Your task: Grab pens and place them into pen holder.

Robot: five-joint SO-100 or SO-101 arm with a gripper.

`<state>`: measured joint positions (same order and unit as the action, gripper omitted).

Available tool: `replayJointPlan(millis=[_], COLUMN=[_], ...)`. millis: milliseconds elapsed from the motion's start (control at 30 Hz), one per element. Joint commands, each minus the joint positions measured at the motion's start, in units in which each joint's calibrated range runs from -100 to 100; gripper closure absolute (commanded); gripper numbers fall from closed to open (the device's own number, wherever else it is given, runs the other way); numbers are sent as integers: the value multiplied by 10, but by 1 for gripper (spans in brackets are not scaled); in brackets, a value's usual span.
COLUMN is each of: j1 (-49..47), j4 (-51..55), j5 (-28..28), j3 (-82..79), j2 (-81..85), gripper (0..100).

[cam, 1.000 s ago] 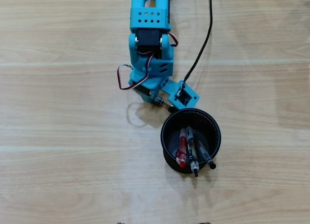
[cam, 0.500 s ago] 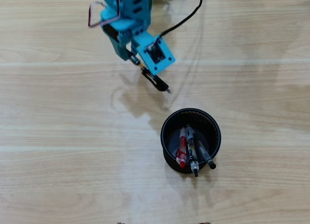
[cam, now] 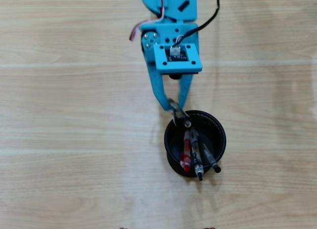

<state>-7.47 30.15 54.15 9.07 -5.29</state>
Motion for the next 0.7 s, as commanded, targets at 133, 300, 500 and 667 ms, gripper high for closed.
replayJointPlan(millis=[133,300,500,667], j1=[-21,-30,-41,-41], j4=[-148,-147,-151,-148], j5=[65,62,62,61], j3=[31,1,-54,-77], j2=[-49,-56,-57,-57], gripper=[98,98,98,98])
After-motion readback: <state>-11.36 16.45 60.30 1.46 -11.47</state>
